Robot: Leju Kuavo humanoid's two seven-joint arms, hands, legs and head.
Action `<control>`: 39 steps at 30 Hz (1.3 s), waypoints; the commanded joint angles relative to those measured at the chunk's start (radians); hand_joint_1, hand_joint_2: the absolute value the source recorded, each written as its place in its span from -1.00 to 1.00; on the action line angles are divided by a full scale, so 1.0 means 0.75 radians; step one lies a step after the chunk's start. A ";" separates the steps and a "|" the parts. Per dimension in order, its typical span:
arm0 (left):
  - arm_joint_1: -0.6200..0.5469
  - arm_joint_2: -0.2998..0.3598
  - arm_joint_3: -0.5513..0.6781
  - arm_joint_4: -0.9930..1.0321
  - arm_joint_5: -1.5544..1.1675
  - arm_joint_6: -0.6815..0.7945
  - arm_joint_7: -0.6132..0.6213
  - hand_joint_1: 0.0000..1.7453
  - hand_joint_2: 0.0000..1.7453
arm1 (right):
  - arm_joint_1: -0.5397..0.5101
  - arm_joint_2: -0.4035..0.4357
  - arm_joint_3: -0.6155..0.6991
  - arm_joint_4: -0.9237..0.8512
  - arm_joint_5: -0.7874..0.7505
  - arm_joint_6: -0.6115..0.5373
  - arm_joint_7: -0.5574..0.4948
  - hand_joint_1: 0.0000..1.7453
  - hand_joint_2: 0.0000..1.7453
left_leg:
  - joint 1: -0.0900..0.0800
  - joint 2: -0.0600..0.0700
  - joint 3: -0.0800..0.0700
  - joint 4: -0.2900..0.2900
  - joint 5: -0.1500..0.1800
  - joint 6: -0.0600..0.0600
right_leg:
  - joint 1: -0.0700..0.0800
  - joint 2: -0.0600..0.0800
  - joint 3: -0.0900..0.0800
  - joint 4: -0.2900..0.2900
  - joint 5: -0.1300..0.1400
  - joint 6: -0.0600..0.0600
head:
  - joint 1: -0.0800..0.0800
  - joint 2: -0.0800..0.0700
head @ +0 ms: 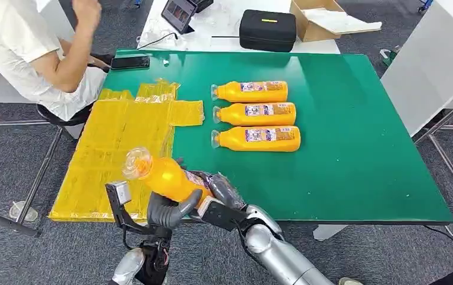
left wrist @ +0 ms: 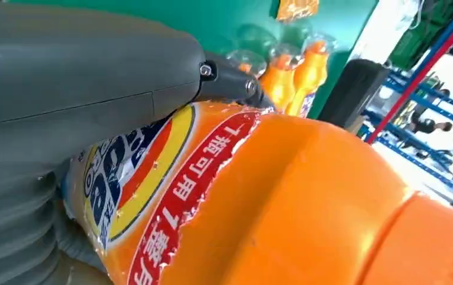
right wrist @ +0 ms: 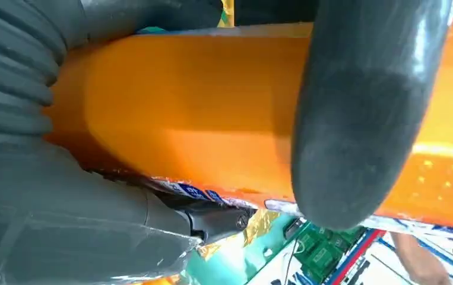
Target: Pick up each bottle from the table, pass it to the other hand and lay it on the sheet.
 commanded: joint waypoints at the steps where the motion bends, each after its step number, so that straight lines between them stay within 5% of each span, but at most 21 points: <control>1: -0.046 0.005 0.068 -0.027 -0.002 0.054 -0.035 1.00 1.00 | -0.023 0.013 0.086 0.118 0.023 -0.054 -0.009 -1.00 1.00 | 0.001 0.001 0.006 0.000 -0.002 0.000 | 0.002 -0.001 0.007 -0.001 -0.002 -0.003 | 0.000 0.000; 9: -0.004 0.020 0.140 -0.109 0.006 0.155 -0.053 1.00 1.00 | 0.060 -0.012 0.054 0.069 0.120 -0.312 -0.056 -1.00 1.00 | 0.001 0.000 0.005 -0.001 -0.002 0.000 | 0.001 -0.001 0.005 -0.002 -0.002 -0.002 | 0.001 0.000; 12: 0.001 0.024 0.177 -0.141 -0.054 0.291 -0.074 1.00 1.00 | 0.141 -0.020 -0.014 0.001 0.163 -0.509 -0.106 -1.00 1.00 | 0.001 -0.001 0.006 -0.002 -0.002 0.000 | 0.001 -0.003 0.006 -0.002 -0.002 -0.002 | 0.000 0.000; 15: -0.021 0.044 0.206 -0.073 -0.328 0.628 -0.112 1.00 1.00 | 0.295 -0.001 -0.259 -0.132 0.270 -0.831 -0.201 -1.00 1.00 | 0.001 -0.004 0.005 -0.002 -0.002 0.000 | 0.001 -0.005 0.006 -0.001 -0.003 -0.002 | 0.000 0.000; 16: -0.041 0.058 0.218 -0.025 -0.412 0.715 -0.088 1.00 1.00 | 0.368 0.079 -0.480 -0.188 0.386 -0.831 -0.278 -1.00 1.00 | 0.001 -0.004 0.004 -0.002 -0.001 0.000 | 0.001 -0.005 0.005 -0.002 -0.002 -0.002 | -0.001 0.000; 23: -0.149 0.065 0.474 0.213 -1.063 0.725 0.018 1.00 1.00 | 0.445 0.183 -0.865 -0.458 0.394 -0.831 -0.310 -1.00 1.00 | -0.001 -0.005 0.003 0.000 -0.001 0.000 | 0.000 -0.006 0.003 0.002 -0.004 -0.003 | 0.001 0.000; 26: -0.149 0.065 0.474 0.213 -1.063 0.725 0.018 1.00 1.00 | 0.445 0.183 -0.865 -0.458 0.394 -0.831 -0.310 -1.00 1.00 | 0.000 -0.001 0.000 -0.001 -0.001 0.000 | 0.000 -0.002 0.001 -0.001 -0.001 -0.002 | 0.000 0.000; 29: -0.247 0.148 0.433 0.390 -1.506 0.702 0.258 0.98 1.00 | 0.420 0.167 -0.863 -0.444 0.320 -0.831 -0.310 -1.00 1.00 | 0.000 0.000 0.005 -0.001 -0.002 0.000 | 0.001 -0.002 0.005 -0.001 -0.002 -0.003 | 0.000 0.000; 31: -0.392 0.237 0.311 0.644 -1.721 0.431 0.443 1.00 1.00 | 0.390 0.127 -0.801 -0.397 0.212 -0.831 -0.310 -1.00 1.00 | -0.001 -0.002 0.005 -0.003 0.000 -0.001 | 0.000 -0.004 0.004 -0.001 -0.001 -0.003 | 0.000 0.000; 39: -0.578 0.240 0.130 1.036 -2.007 0.164 0.512 1.00 1.00 | 0.375 0.081 -0.650 -0.310 0.070 -0.827 -0.310 -1.00 1.00 | 0.001 0.002 0.008 -0.002 0.001 0.000 | 0.001 0.000 0.008 -0.002 0.000 -0.003 | 0.001 0.000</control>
